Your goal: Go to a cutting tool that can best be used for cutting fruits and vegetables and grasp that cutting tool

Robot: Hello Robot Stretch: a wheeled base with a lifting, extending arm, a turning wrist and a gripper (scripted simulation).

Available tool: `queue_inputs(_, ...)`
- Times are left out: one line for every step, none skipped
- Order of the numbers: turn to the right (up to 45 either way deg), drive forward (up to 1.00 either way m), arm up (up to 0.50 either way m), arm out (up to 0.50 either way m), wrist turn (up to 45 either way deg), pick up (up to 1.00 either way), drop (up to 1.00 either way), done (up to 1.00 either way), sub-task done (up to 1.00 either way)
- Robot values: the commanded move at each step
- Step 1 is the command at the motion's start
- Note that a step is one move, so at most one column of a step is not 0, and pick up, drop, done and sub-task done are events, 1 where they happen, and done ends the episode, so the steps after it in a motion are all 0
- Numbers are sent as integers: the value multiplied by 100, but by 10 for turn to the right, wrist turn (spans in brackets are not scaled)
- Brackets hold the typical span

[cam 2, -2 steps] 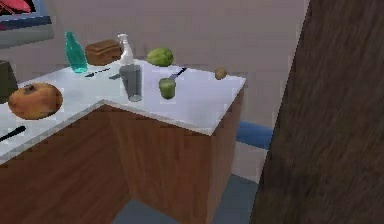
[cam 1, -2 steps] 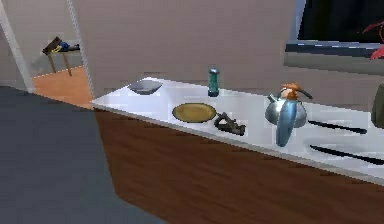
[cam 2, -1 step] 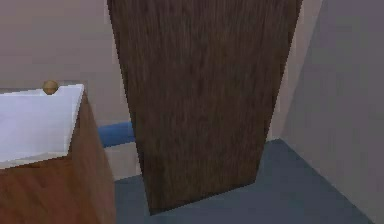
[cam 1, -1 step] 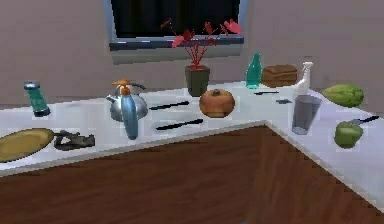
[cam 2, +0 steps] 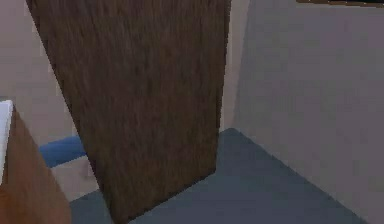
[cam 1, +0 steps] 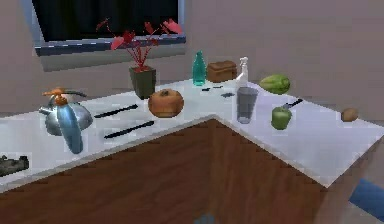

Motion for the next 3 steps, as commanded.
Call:
queue_inputs(0, 65, 0, 0, 0, 0, 0, 0, 0)
queue_inputs(-360, 0, 0, 0, 0, 0, 0, 0, 0)
queue_inputs(0, 0, 50, 0, 0, 0, 0, 0, 0)
